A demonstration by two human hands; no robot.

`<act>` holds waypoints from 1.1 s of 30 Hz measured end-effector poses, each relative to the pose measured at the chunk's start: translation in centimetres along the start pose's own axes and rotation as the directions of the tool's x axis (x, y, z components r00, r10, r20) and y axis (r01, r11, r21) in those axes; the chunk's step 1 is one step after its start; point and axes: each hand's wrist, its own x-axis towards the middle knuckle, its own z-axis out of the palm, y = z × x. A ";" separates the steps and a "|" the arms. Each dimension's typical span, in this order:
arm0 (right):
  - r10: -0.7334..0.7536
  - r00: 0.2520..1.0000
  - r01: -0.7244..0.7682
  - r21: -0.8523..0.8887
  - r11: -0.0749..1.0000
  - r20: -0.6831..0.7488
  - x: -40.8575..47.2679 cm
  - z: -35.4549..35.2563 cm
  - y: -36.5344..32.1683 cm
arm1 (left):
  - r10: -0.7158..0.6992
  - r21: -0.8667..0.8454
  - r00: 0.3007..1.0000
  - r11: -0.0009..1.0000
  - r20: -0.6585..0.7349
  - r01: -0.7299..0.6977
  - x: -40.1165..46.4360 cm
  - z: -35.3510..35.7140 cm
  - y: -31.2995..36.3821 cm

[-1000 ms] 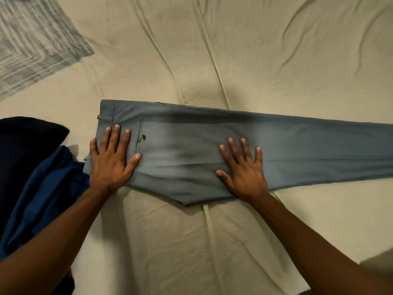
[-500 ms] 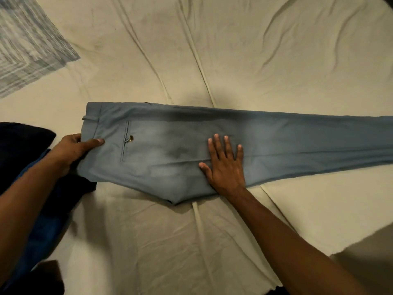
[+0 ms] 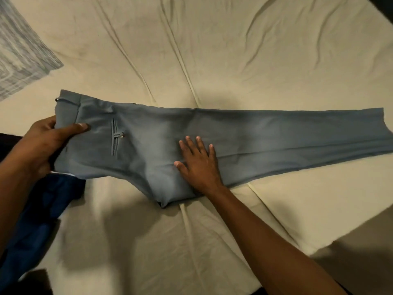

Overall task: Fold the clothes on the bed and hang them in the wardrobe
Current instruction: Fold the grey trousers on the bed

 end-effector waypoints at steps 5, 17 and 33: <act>0.238 0.970 -0.181 0.815 0.550 0.055 0.1 -6.1 0.3 | 0.213 0.008 0.975 0.977 0.066 -0.214 -4.8 9.0 5.1; 0.392 0.834 -0.412 0.911 -0.024 0.387 -3.2 -10.8 17.4 | 0.454 0.339 0.726 0.670 0.517 -0.661 -10.9 34.3 1.3; 0.587 0.748 -0.442 0.892 0.091 0.310 -4.6 -10.5 23.0 | 0.404 0.744 0.756 0.228 0.515 -0.628 -5.1 27.7 -10.1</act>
